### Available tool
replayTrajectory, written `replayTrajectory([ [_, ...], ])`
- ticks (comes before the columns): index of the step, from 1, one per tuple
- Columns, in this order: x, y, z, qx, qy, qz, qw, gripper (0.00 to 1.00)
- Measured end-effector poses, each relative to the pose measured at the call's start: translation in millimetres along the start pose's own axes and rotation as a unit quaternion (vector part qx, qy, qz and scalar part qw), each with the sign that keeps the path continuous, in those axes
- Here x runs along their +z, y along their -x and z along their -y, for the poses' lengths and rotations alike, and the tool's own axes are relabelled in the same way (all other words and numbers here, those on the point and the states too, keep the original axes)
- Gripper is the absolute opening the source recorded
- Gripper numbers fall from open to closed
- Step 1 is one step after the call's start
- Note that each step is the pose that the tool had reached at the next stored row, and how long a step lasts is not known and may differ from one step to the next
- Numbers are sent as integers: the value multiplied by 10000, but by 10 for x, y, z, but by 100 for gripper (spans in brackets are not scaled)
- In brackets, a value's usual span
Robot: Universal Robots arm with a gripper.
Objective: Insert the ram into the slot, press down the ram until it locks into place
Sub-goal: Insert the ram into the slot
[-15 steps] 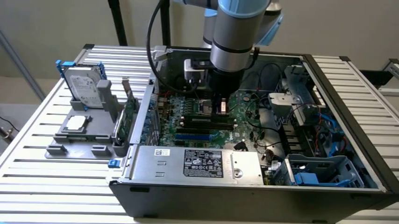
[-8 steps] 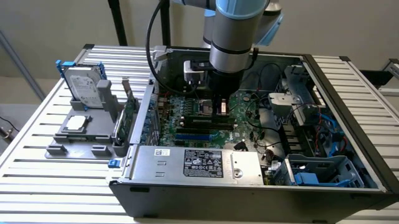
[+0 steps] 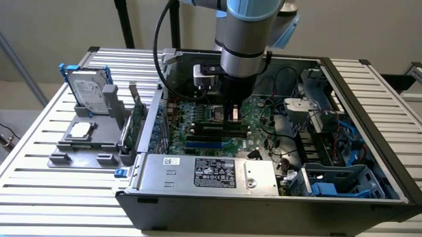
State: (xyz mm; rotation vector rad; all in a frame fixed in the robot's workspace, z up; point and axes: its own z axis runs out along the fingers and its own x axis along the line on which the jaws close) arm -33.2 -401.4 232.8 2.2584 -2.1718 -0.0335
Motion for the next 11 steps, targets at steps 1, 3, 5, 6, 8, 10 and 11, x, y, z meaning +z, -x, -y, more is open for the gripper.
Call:
replayTrajectory([
  [1,4,0,0,1,0,-1,10000,13],
  [3,14,0,0,2,0,-1,10000,13],
  [5,20,0,0,2,1,-2,10000,13],
  [6,20,0,0,2,1,-3,10000,13],
  [8,23,0,0,2,0,-2,10000,13],
  [10,24,0,0,5,1,-2,10000,13],
  [11,26,0,0,8,0,-1,10000,13],
])
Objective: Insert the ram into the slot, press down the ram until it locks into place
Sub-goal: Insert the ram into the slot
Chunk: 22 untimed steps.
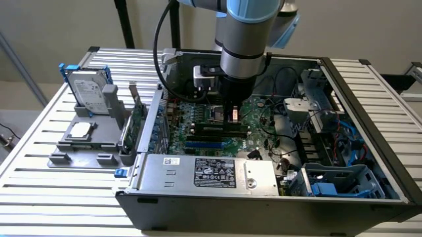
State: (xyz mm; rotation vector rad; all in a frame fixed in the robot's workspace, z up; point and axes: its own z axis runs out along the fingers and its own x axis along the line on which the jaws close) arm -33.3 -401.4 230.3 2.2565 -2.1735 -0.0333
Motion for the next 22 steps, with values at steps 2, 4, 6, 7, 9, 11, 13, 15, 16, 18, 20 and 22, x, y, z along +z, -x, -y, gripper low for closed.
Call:
replayTrajectory([
  [2,2,0,0,10,0,0,10000,13],
  [4,4,2,0,30,0,1,10000,13],
  [6,6,2,0,48,-1,1,10000,13],
  [7,7,2,0,49,-1,1,10000,13],
  [9,9,2,0,50,-3,1,10000,13],
  [11,13,2,0,50,-4,0,10000,13],
  [13,18,3,-2,51,-5,-2,10000,13],
  [15,22,4,-5,51,-6,-5,10000,13],
  [16,24,6,-7,51,-6,-6,10000,13],
  [18,27,8,-6,49,-7,-6,10000,13],
  [20,31,12,-7,50,-8,-6,10000,13],
  [22,33,14,-7,50,-9,-6,10000,13],
])
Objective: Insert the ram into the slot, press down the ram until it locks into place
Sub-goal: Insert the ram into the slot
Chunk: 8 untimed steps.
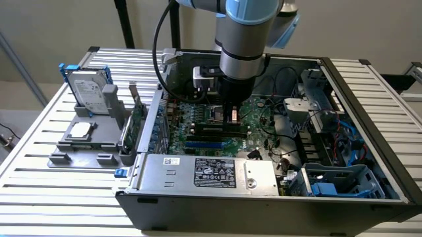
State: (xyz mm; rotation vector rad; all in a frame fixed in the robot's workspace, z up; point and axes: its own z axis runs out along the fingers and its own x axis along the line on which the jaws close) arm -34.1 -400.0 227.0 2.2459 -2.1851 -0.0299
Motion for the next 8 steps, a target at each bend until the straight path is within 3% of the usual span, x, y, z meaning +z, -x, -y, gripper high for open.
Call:
replayTrajectory([
  [8,31,9,1,-3,-9,-9,10000,13],
])
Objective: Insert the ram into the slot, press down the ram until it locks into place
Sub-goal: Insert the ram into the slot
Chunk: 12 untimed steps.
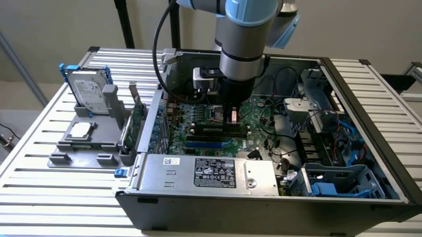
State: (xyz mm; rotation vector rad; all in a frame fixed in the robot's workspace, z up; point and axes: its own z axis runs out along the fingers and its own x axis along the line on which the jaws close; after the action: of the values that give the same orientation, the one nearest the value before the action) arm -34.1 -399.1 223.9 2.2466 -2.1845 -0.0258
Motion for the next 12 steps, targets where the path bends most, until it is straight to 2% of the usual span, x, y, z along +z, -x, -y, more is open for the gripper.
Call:
replayTrajectory([
  [5,26,0,-2,-2,-5,-6,10000,13],
  [9,21,1,-3,-2,-6,-5,10000,20],
  [10,3,1,-4,-2,-6,-5,10000,20],
  [11,-36,1,-6,-2,-6,-5,10000,27],
  [12,-80,2,-9,-2,-5,-5,10000,27],
])
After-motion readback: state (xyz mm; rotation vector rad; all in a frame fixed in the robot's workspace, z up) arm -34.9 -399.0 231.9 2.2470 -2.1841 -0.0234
